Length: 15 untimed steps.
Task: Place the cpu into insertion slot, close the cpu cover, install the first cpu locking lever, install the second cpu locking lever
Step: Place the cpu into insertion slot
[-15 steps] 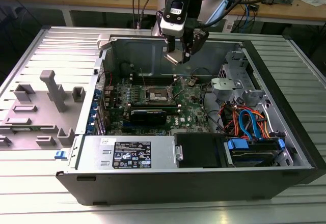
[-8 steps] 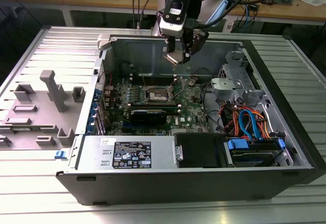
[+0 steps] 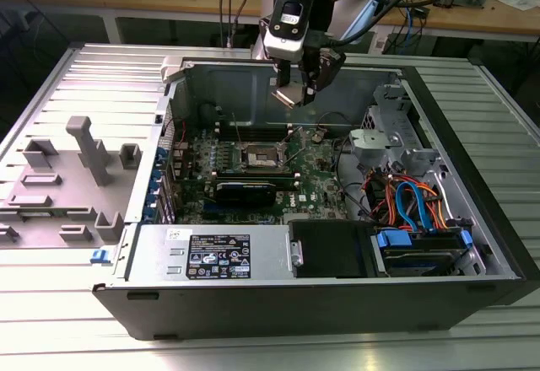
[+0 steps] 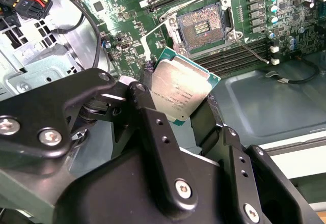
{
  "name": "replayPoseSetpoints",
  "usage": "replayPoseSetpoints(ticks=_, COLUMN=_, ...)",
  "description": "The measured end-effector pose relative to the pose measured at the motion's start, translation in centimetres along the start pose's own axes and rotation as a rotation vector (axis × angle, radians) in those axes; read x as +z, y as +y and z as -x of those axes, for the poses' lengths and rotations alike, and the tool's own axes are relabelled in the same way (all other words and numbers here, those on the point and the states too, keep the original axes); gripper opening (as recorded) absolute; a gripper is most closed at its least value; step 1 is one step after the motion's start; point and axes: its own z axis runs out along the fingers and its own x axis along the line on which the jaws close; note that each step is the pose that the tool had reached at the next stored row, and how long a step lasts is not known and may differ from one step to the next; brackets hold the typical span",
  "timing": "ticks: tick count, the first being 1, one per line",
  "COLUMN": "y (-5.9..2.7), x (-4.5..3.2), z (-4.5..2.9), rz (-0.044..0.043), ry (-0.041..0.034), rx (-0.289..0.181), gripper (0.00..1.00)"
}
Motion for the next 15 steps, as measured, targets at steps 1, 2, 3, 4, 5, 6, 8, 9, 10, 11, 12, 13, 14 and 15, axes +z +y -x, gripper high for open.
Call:
replayPoseSetpoints(ticks=1, y=0.0, x=0.0, z=0.0, rz=0.0, ry=0.0, rx=0.0, gripper=0.54)
replayPoseSetpoints(ticks=2, y=0.0, x=0.0, z=0.0, rz=0.0, ry=0.0, rx=0.0, gripper=0.54)
replayPoseSetpoints(ticks=3, y=0.0, x=0.0, z=0.0, rz=0.0, ry=0.0, rx=0.0, gripper=0.54)
replayPoseSetpoints(ticks=4, y=0.0, x=0.0, z=0.0, rz=0.0, ry=0.0, rx=0.0, gripper=0.54)
replayPoseSetpoints(ticks=5, y=0.0, x=0.0, z=0.0, rz=0.0, ry=0.0, rx=0.0, gripper=0.54)
replayPoseSetpoints(ticks=6, y=0.0, x=0.0, z=0.0, rz=0.0, ry=0.0, rx=0.0, gripper=0.54)
replayPoseSetpoints(ticks=8, y=0.0, x=0.0, z=0.0, rz=-0.0001, ry=0.0, rx=0.0, gripper=0.54)
replayPoseSetpoints(ticks=9, y=0.0, x=0.0, z=0.0, rz=-0.0001, ry=0.0, rx=0.0, gripper=0.54)
replayPoseSetpoints(ticks=10, y=0.0, x=0.01, z=0.01, rz=0.0, ry=-0.0007, rx=0.009, gripper=0.54)
replayPoseSetpoints(ticks=11, y=-0.01, x=0.04, z=0.02, rz=0.0007, ry=-0.0036, rx=0.043, gripper=0.54)
replayPoseSetpoints(ticks=12, y=-0.04, x=0.11, z=0.04, rz=0.0015, ry=-0.0072, rx=0.087, gripper=0.54)
replayPoseSetpoints(ticks=13, y=-0.05, x=0.12, z=0.05, rz=0.0018, ry=-0.0086, rx=0.104, gripper=0.54)
replayPoseSetpoints(ticks=14, y=-0.05, x=0.12, z=0.06, rz=0.0018, ry=-0.0087, rx=0.105, gripper=0.54)
replayPoseSetpoints(ticks=15, y=-0.05, x=0.12, z=0.06, rz=0.0018, ry=-0.0087, rx=0.105, gripper=0.54)
